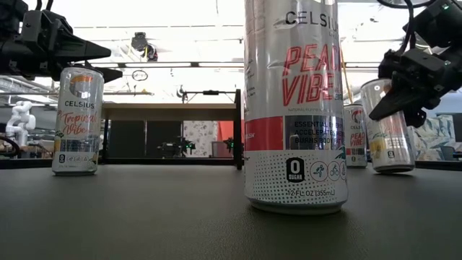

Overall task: Place canned beverage on shelf
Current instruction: Put the white yellow soda can on the shelf

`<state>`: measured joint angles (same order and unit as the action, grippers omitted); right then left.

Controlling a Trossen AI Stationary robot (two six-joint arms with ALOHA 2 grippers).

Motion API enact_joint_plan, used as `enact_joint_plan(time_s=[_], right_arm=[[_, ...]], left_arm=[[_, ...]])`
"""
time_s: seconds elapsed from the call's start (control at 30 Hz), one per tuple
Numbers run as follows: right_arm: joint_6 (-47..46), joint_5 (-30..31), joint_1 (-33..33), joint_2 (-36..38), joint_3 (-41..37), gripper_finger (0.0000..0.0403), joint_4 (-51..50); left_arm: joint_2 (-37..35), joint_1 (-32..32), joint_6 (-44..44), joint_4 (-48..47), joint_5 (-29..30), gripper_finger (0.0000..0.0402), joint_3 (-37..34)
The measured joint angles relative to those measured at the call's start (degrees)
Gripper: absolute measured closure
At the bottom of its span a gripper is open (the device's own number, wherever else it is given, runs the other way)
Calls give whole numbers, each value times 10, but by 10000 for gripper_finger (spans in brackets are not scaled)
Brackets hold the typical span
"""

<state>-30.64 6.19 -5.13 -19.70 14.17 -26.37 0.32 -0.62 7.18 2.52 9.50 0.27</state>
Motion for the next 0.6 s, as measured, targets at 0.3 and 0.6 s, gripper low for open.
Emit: enact_joint_plan(time_s=[0.3, 0.6], right_arm=[[31, 43, 0, -9, 0, 175, 36], [49, 45, 0, -32, 0, 176, 113]], left_arm=[[0, 0, 0, 3, 28, 13, 0], [0, 0, 0, 30, 64, 13, 0]])
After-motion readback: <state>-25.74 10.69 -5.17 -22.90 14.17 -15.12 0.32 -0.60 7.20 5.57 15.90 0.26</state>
